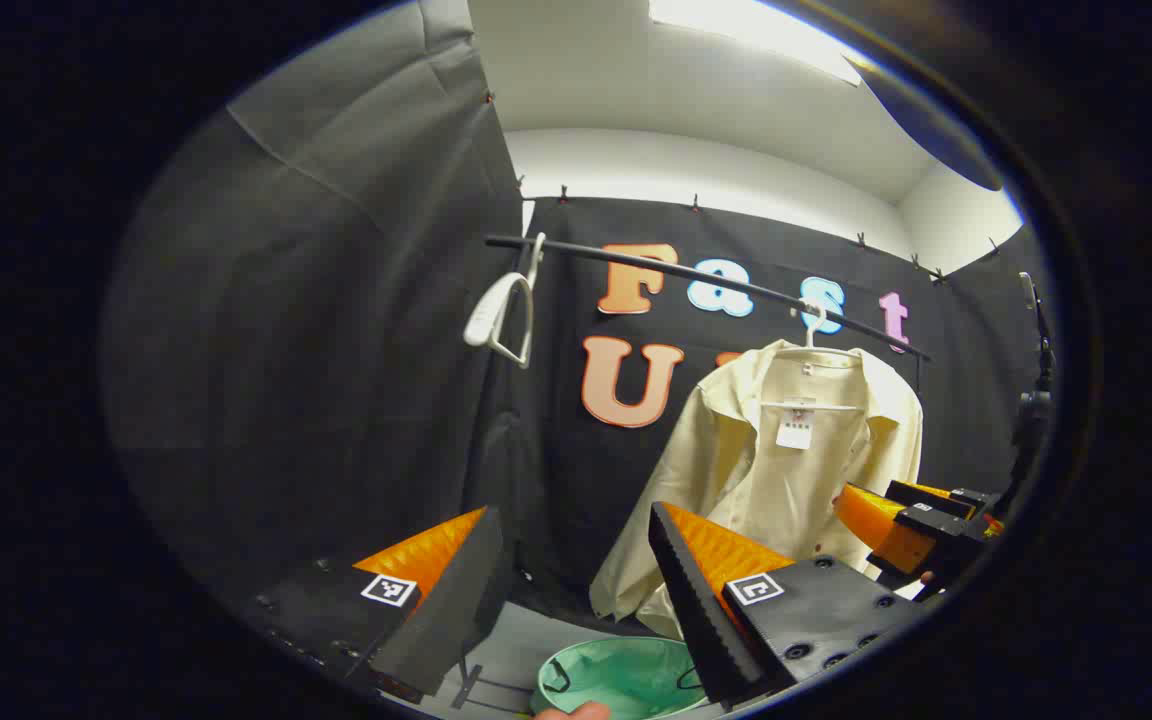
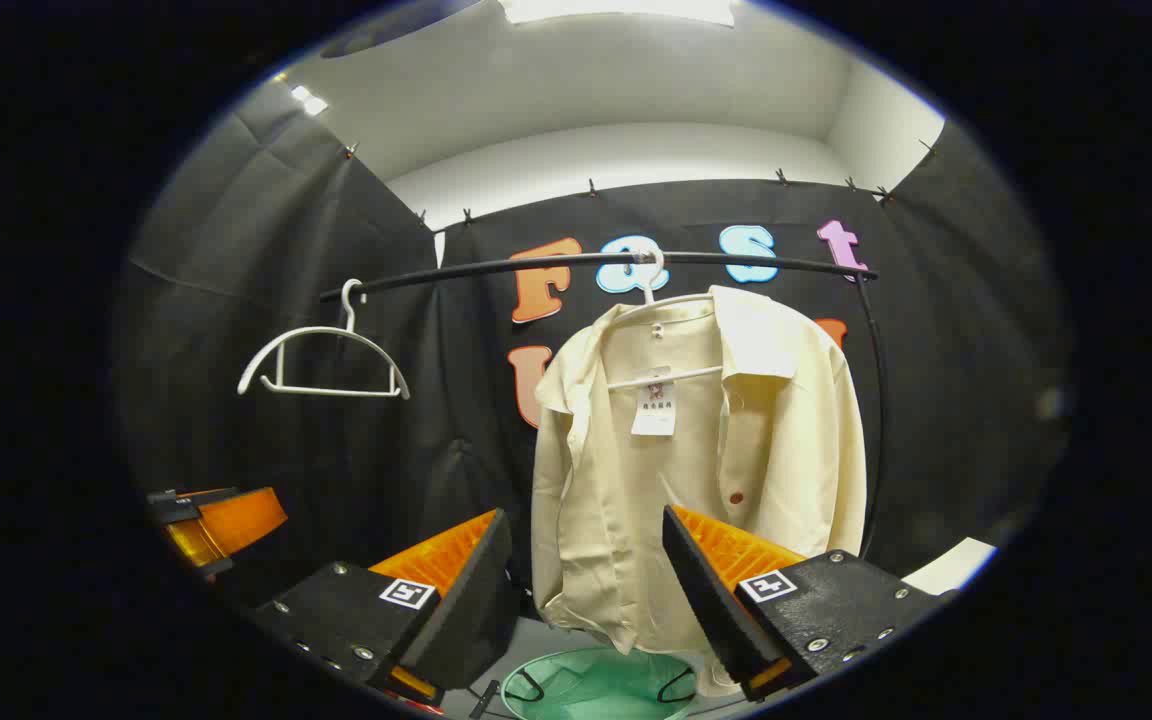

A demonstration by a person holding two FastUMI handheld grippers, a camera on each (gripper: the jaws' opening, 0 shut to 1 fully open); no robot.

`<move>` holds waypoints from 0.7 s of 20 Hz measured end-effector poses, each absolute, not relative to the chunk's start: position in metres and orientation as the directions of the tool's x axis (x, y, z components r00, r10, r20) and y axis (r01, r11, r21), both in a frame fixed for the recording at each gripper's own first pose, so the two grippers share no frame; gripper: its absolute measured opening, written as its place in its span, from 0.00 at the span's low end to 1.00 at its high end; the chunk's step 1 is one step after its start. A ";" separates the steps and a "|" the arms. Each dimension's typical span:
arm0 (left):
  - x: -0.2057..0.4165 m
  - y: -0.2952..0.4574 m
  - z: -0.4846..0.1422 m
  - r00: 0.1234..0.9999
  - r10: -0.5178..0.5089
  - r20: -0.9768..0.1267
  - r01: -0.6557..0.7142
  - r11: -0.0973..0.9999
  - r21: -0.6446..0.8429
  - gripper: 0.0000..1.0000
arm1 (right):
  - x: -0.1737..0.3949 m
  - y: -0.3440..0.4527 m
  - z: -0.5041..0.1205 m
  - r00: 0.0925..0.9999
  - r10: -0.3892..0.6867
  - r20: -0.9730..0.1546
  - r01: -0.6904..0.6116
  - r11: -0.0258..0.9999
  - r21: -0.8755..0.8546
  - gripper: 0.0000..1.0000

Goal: Grasp the clothes on the hanger with both hands and then place them into the laundry hamper below.

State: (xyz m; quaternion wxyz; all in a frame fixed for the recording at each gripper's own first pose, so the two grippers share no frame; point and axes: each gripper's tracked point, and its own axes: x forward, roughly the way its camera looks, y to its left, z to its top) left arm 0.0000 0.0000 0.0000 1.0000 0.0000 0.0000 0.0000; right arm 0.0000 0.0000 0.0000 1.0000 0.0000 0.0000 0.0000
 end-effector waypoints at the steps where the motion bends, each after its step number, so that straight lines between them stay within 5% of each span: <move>1: 0.015 -0.003 -0.002 0.999 -0.039 0.005 0.039 0.999 0.009 1.00 | 0.002 -0.005 -0.004 0.999 -0.043 -0.002 0.043 0.999 -0.014 0.95; 3: 0.048 -0.015 -0.001 0.988 -0.153 0.029 0.153 0.988 0.009 0.94 | 0.007 -0.016 -0.007 0.986 -0.169 0.006 0.170 0.984 -0.048 0.94; 8: 0.105 -0.038 -0.014 0.909 -0.417 0.005 0.417 0.909 0.005 0.97 | -0.002 -0.003 0.001 0.923 -0.384 0.024 0.385 0.919 -0.088 0.94; 14: 0.127 -0.048 -0.021 0.838 -0.545 -0.024 0.544 0.838 -0.036 0.96 | -0.026 0.011 0.002 0.863 -0.503 0.048 0.505 0.854 -0.126 0.95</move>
